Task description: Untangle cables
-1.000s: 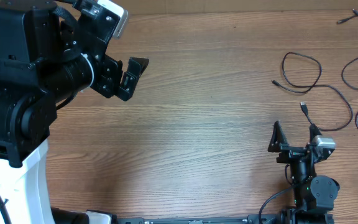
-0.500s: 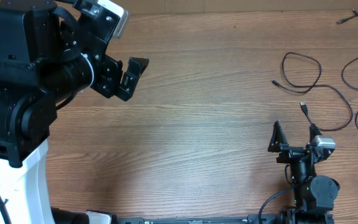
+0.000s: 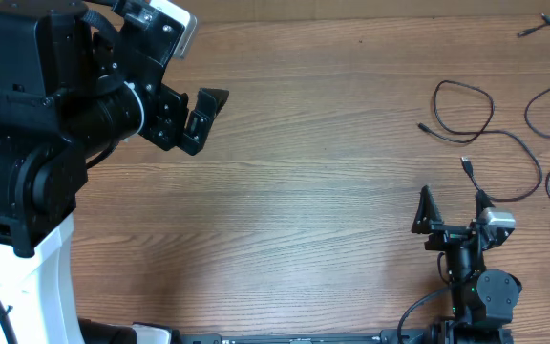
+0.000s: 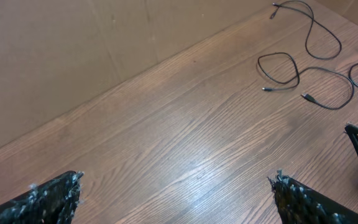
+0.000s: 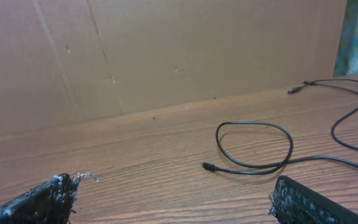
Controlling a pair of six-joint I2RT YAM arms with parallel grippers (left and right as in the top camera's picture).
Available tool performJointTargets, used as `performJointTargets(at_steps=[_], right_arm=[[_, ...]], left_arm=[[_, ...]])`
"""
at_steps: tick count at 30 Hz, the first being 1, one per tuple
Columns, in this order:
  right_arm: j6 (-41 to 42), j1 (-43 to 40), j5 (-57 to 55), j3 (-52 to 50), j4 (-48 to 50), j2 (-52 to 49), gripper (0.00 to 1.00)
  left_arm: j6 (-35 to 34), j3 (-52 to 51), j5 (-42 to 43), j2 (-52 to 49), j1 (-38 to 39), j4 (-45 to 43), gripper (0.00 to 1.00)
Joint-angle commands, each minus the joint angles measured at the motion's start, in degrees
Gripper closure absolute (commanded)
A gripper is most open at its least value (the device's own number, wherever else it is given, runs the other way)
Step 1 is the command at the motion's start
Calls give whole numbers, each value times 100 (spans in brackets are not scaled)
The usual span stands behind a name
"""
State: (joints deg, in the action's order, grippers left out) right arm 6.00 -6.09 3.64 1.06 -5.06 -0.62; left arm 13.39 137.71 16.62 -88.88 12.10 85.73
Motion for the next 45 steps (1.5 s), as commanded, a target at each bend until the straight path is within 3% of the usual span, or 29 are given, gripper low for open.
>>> performJointTargets(at_steps=[1,20,27,33,39,45], right_arm=[[9,-37,-11,-59,44,46,0],[11,-37,-11,-59,44,46,0],[11,-37,-11,-59,44,46,0],[9,-37,-11,-59,44,46,0],[11,-37,-11,-59,44,46,0],[9,-37,-11,-59,44,46,0]], left_arm=[[-120,76,81,37,-17,-22,0],[-118,76,70,39,-20,83,0],[-111,76,-872,254,-20,-437,1],[603,-76,-927,686,-20,-903,1],[1443,-1515,-433,1696,-20,-2094,0],[1967,-4017,46,2999,-20,-3515,0]])
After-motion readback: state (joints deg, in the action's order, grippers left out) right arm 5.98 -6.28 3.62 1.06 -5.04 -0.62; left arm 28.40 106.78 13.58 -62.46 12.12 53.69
